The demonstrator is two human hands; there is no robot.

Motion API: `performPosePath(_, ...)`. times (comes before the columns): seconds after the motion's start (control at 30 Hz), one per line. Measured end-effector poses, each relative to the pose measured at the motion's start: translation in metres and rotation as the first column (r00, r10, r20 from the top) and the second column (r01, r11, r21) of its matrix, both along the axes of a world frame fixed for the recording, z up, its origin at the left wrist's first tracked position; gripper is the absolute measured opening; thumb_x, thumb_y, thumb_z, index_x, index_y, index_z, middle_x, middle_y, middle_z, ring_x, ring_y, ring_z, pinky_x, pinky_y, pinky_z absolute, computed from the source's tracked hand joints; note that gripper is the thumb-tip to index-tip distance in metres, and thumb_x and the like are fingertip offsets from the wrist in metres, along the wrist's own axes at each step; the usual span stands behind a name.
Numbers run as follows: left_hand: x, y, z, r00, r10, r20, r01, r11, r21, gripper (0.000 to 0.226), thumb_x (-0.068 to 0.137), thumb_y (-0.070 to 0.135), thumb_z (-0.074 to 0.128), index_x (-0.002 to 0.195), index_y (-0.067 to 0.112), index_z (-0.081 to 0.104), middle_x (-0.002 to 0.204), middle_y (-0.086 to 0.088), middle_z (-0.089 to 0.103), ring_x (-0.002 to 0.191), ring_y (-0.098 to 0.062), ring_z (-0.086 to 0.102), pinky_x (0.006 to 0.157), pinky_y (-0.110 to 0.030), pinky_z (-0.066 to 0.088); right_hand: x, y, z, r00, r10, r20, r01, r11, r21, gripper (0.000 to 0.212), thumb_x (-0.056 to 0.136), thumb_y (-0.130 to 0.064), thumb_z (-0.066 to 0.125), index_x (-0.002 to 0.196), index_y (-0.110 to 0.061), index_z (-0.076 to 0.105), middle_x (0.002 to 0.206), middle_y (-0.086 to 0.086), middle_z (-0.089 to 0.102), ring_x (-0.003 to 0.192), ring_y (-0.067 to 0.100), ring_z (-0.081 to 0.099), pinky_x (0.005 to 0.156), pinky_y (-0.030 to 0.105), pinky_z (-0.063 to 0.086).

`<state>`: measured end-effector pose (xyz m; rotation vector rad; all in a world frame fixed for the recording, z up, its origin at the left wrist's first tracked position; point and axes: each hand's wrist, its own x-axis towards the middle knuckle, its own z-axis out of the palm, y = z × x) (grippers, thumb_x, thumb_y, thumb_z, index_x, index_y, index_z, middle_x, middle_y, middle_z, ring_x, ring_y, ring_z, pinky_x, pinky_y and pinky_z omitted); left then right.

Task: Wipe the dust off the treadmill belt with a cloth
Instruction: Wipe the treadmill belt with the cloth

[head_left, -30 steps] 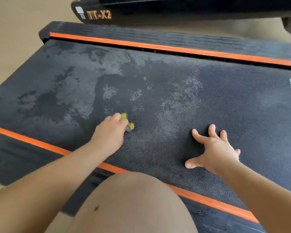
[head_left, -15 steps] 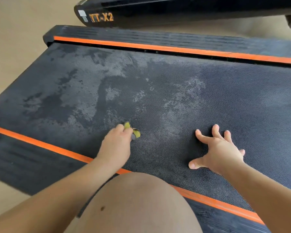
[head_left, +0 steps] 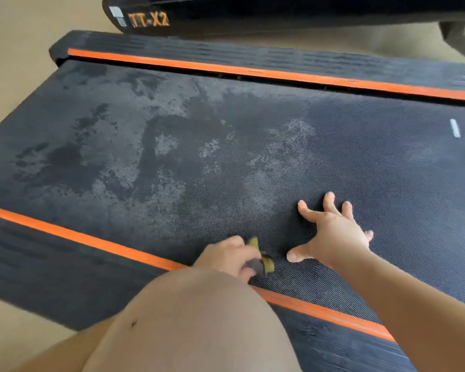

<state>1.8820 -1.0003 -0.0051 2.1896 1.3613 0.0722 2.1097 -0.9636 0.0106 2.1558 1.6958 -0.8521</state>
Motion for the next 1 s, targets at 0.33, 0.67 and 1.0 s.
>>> performPosePath(0.33, -0.085, 0.047, -0.001, 0.983, -0.012, -0.184, 0.064, 0.958, 0.28, 0.011, 0.088, 0.019, 0.06, 0.097, 0.025, 0.062, 0.089, 0.002, 0.044, 0.082, -0.025, 0.052, 0.064, -0.043, 0.051, 0.002, 0.0, -0.002, 1.0, 0.006, -0.004, -0.006, 1.0, -0.001, 0.129, 0.052, -0.068, 0.091, 0.154, -0.064, 0.012, 0.17, -0.01, -0.018, 0.157, 0.031, -0.016, 0.111, 0.081, 0.018)
performPosePath(0.67, 0.039, 0.011, 0.006, 0.857, -0.461, 0.231, 0.476, 0.879, -0.014, 0.02, 0.091, 0.022, 0.06, 0.105, 0.026, 0.074, 0.099, 0.0, 0.056, 0.094, -0.018, 0.056, 0.083, -0.039, 0.051, 0.006, -0.003, -0.009, 0.998, 0.047, 0.031, -0.049, 0.996, 0.073, 0.123, 0.056, -0.075, 0.085, 0.153, -0.063, 0.011, 0.17, -0.01, -0.013, 0.157, 0.031, -0.009, 0.109, 0.08, 0.026)
performPosePath(1.0, -0.054, 0.086, 0.0, 0.98, 0.171, -0.103, -0.127, 0.933, 0.338, 0.018, 0.083, 0.015, 0.066, 0.09, 0.031, 0.072, 0.088, -0.005, 0.052, 0.076, -0.035, 0.06, 0.066, -0.041, 0.052, 0.005, 0.0, -0.005, 1.0, 0.006, -0.005, -0.006, 1.0, 0.018, 0.13, 0.049, -0.068, 0.091, 0.153, -0.065, 0.013, 0.17, -0.011, -0.017, 0.158, 0.029, -0.015, 0.111, 0.081, 0.019)
